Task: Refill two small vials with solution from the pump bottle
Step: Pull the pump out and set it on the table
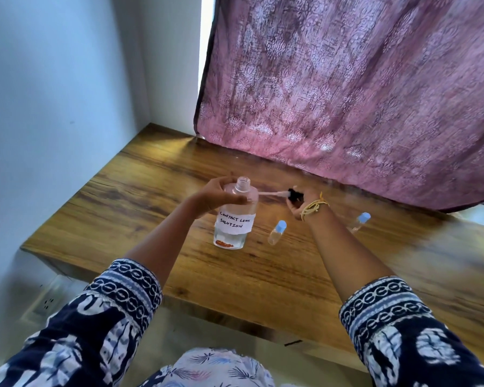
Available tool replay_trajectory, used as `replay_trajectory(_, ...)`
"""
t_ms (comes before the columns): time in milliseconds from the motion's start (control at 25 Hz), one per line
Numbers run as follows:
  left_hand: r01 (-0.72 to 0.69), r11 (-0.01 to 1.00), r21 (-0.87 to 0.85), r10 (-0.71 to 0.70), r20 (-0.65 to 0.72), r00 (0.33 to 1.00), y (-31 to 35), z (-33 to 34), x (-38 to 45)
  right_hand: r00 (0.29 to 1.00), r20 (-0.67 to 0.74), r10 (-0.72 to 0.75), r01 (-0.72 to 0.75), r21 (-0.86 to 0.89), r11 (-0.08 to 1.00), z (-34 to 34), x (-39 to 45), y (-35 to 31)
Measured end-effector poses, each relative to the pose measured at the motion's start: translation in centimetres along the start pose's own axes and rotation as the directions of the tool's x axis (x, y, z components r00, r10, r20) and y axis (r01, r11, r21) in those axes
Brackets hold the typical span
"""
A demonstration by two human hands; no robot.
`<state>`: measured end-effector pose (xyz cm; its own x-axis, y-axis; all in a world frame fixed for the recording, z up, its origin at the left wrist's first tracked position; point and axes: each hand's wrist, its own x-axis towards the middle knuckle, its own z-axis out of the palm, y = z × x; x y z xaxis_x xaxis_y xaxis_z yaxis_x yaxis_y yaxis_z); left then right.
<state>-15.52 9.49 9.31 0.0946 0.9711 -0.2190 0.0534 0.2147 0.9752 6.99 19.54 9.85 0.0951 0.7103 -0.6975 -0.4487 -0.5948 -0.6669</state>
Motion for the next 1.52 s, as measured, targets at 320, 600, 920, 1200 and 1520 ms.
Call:
replay_trajectory(320, -0.032, 0.999, -0.038, 0.032, 0.004, 0.999, -0.9, 0.0, -0.1, 0.993, -0.048, 0.111, -0.118, -0.167, 0.979, -3.7, 3.9, 2.1)
replay_trajectory(600, -0.069, 0.997, -0.023, 0.069, 0.008, 0.998, -1.5, 0.1, -0.4, 0.996, -0.042, 0.085, -0.094, -0.324, 0.941, -4.8, 5.0, 4.2)
replay_trajectory(920, -0.146, 0.988, -0.055, 0.147, 0.023, 0.989, -2.7, 0.9, -2.3, 0.998, -0.062, 0.033, -0.054, -0.368, 0.928, -5.8, 3.4, 5.3)
replay_trajectory(1200, -0.063, 0.969, 0.24, 0.037, 0.108, 0.993, -3.3, -0.1, -3.5, 0.965, -0.084, -0.25, 0.174, -0.512, 0.841, -7.0, 1.7, 6.3)
replay_trajectory(1520, 0.421, 0.521, 0.742, -0.543, -0.092, 0.835, -4.3, 2.4, -6.3, 0.771, 0.41, -0.487, 0.602, -0.719, 0.347, -6.2, -0.8, 7.9)
